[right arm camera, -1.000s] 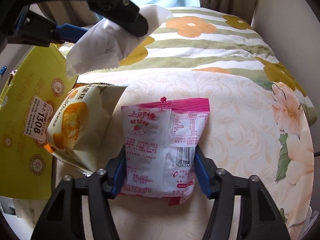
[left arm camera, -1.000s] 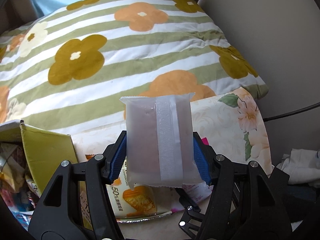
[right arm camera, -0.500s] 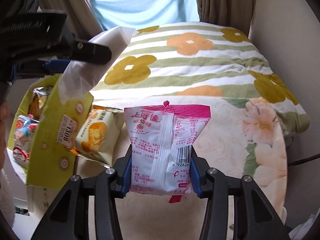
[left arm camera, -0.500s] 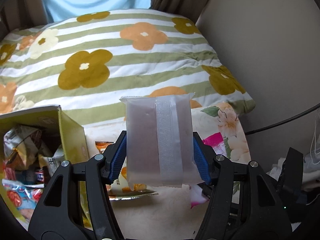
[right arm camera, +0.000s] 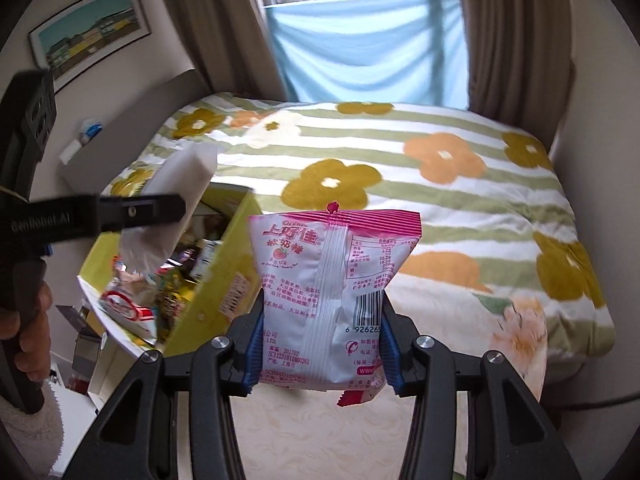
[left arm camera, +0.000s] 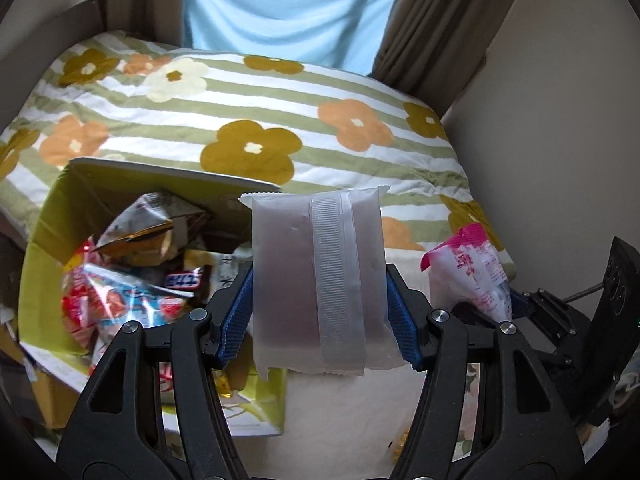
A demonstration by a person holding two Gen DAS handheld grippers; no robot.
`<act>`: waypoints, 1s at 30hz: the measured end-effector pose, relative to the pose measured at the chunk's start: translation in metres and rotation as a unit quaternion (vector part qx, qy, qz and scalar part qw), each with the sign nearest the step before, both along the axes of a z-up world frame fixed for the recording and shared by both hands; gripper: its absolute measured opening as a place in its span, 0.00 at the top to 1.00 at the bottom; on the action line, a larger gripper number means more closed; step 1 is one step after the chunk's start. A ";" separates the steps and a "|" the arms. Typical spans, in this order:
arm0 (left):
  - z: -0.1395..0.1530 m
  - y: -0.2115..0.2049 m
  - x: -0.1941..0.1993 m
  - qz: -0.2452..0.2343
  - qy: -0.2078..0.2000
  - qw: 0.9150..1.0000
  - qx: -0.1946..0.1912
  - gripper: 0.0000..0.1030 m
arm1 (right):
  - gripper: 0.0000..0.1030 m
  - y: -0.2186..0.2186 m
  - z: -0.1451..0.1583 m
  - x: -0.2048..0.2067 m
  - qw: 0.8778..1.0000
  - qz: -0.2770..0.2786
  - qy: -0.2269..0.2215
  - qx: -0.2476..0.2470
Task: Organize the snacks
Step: 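Carry the tissue pack and pink bag over the yellow box and release them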
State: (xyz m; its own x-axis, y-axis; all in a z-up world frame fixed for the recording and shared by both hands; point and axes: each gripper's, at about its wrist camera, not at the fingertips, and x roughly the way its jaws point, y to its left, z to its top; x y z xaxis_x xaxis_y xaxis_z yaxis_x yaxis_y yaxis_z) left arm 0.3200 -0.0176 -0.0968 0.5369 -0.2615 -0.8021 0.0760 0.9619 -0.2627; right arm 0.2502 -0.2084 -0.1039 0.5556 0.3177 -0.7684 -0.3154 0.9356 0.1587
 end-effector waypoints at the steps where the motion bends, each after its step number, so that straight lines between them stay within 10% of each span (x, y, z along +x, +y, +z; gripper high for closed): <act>1: 0.002 0.013 -0.003 0.007 0.000 1.000 -0.001 0.43 | 0.57 0.010 0.005 0.001 1.000 0.008 -0.007 0.001; 25: -0.053 0.216 0.050 -0.002 0.047 0.998 0.034 0.42 | 0.57 0.195 -0.025 0.042 0.999 -0.001 0.033 0.011; 30: -0.050 0.216 0.049 -0.022 0.016 0.998 0.053 0.06 | 0.57 0.198 -0.030 0.040 0.999 -0.026 0.043 -0.002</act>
